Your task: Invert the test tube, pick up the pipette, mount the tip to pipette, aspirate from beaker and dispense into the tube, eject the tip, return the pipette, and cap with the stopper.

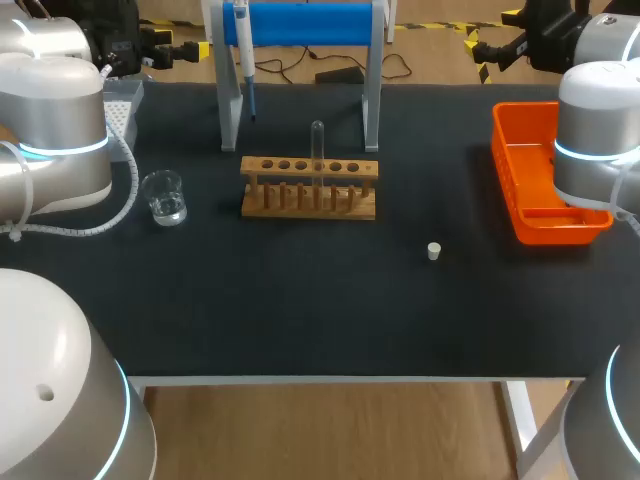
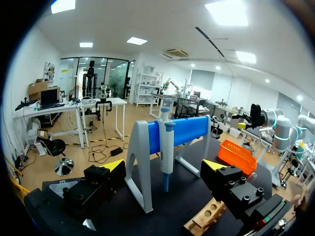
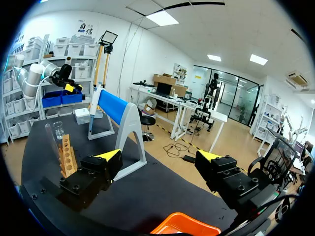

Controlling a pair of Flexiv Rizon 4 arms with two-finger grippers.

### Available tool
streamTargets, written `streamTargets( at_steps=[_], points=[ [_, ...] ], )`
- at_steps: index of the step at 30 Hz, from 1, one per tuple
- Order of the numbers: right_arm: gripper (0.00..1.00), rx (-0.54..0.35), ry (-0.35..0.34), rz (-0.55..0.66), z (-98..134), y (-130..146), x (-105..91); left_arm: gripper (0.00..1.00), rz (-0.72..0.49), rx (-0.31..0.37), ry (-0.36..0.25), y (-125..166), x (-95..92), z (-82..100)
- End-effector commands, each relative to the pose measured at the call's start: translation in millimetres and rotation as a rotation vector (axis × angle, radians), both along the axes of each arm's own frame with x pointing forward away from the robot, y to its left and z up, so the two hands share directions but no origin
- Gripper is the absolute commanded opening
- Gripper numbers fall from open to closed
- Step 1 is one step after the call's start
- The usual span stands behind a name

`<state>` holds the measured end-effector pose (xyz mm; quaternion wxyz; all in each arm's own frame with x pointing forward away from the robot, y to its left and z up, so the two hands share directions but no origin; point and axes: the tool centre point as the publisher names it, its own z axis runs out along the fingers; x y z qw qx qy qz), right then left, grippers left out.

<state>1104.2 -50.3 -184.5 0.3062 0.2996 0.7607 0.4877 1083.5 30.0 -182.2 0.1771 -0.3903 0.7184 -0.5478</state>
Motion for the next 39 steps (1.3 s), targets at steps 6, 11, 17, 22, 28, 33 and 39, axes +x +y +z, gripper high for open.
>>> streamTargets(
  at_steps=[6, 11, 17, 22, 28, 33, 39],
  points=[
    [1.0, 0.0, 0.0, 0.0, 0.0, 0.0, 0.0, 1.0, 0.0, 0.0, 0.0, 0.0, 0.0, 0.0],
    [1.0, 0.0, 0.0, 0.0, 0.0, 0.0, 0.0, 1.0, 0.0, 0.0, 0.0, 0.0, 0.0, 0.0],
    [1.0, 0.0, 0.0, 0.0, 0.0, 0.0, 0.0, 1.0, 0.0, 0.0, 0.0, 0.0, 0.0, 0.0],
    [1.0, 0.0, 0.0, 0.0, 0.0, 0.0, 0.0, 1.0, 0.0, 0.0, 0.0, 0.0, 0.0, 0.0],
    [1.0, 0.013, -0.015, 0.069, 2.0, 4.3, -15.3, 1.0, 0.0, 0.0, 0.0, 0.0, 0.0, 0.0],
    [1.0, 0.004, -0.036, 0.234, -5.5, 21.9, -54.8, 1.0, 0.0, 0.0, 0.0, 0.0, 0.0, 0.0],
    [1.0, 0.039, -0.04, 0.421, -15.1, 45.5, -107.0, 1.0, 0.0, 0.0, 0.0, 0.0, 0.0, 0.0]
  ],
)
